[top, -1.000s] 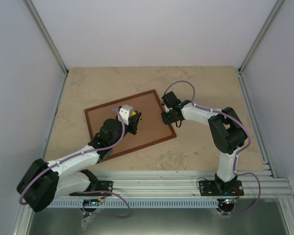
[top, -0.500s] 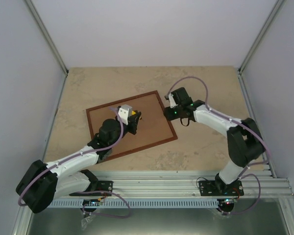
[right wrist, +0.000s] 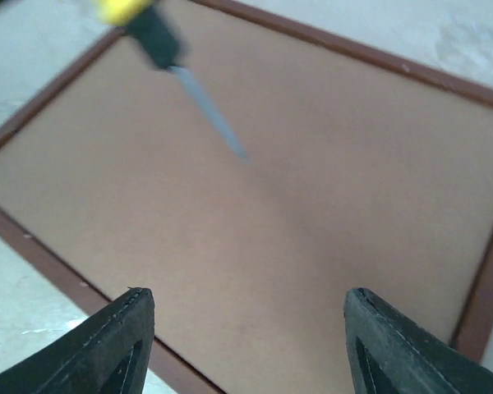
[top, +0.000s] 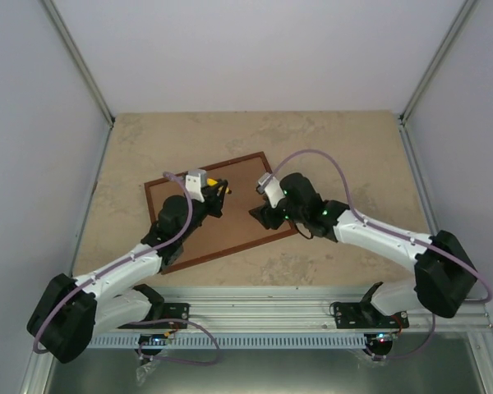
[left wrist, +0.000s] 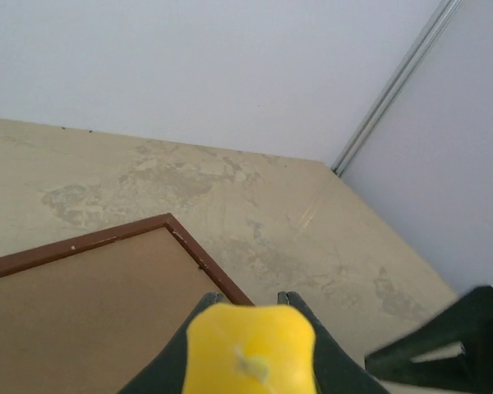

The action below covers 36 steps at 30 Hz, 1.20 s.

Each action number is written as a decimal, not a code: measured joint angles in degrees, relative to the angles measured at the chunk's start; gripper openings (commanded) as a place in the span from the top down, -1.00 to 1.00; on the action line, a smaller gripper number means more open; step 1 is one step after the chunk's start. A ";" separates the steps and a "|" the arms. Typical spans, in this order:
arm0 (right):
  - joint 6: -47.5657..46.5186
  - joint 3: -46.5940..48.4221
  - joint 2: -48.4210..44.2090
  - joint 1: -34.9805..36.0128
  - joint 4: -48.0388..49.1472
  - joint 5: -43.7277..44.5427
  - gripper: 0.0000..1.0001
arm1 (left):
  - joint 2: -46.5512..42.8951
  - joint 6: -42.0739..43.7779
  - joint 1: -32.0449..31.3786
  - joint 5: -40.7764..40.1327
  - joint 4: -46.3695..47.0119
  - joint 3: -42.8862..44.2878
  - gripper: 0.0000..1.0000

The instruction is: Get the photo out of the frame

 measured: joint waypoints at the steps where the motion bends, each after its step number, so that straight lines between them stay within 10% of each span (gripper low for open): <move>1: -0.83 -0.94 -1.14 1.29 1.27 0.15 -0.29 | -0.04 -0.94 0.74 0.72 0.13 0.00 1.00; 15: -8.39 -2.38 -3.19 12.52 9.88 15.41 -0.10 | -2.75 -10.32 1.68 14.58 -1.14 0.76 1.00; 26: -11.82 -2.64 -3.28 14.40 11.21 17.49 0.93 | -3.50 -12.15 1.79 22.73 -5.42 1.79 1.00; 36: -14.97 -2.36 -3.67 15.15 9.44 19.28 0.99 | -3.41 -12.04 2.05 24.48 -16.13 6.80 0.52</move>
